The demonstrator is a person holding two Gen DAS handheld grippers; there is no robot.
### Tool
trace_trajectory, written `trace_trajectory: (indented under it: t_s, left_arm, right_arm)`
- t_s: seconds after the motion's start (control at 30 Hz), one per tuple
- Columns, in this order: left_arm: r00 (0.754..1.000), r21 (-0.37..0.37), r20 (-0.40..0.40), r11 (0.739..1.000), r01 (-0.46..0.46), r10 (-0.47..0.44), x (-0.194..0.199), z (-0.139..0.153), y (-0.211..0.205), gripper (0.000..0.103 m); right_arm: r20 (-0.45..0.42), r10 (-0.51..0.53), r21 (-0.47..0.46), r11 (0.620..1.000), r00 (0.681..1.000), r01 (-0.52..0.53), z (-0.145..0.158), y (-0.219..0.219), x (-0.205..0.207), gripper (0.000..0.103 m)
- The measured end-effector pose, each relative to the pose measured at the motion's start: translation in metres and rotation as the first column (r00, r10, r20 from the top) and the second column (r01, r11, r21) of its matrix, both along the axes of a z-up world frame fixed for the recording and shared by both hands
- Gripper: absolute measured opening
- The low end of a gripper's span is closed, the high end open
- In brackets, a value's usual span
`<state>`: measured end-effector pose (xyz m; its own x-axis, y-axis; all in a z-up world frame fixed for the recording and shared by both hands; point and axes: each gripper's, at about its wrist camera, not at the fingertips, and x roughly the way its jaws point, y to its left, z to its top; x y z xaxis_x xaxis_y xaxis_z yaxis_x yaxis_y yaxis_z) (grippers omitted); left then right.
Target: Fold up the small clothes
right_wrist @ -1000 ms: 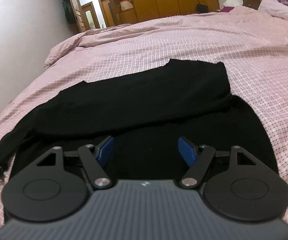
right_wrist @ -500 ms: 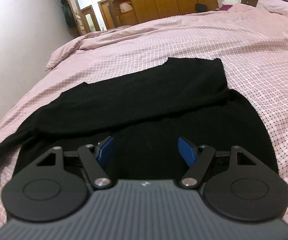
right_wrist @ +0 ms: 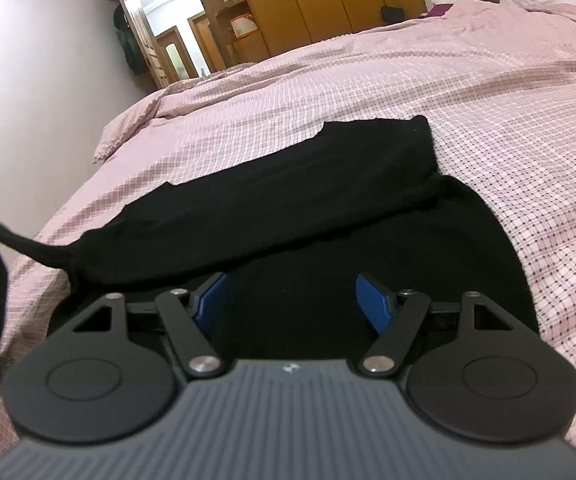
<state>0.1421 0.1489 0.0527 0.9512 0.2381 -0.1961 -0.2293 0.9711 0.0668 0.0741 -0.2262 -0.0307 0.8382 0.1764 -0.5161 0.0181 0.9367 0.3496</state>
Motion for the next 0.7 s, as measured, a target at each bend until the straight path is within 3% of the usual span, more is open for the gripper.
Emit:
trace_trajectory:
  t_s: [0.3, 0.5, 0.7]
  left_arm:
    - [0.983, 0.039, -0.043, 0.982, 0.183, -0.181, 0.014, -0.01, -0.079, 0.018]
    - [0.949, 0.001, -0.149, 0.96, 0.28, -0.277, 0.031, -0.044, -0.116, 0.018]
    - [0.92, -0.021, -0.255, 0.953, 0.301, -0.297, 0.051, -0.088, -0.136, 0.019]
  right_arm:
    - [0.007, -0.037, 0.035, 0.999, 0.999, 0.036, -0.003, -0.017, -0.006, 0.072]
    - [-0.002, -0.065, 0.061, 0.996, 0.998, 0.065, -0.01, -0.031, -0.007, 0.072]
    - [-0.006, -0.078, 0.075, 0.994, 0.997, 0.079, -0.015, -0.043, -0.008, 0.072]
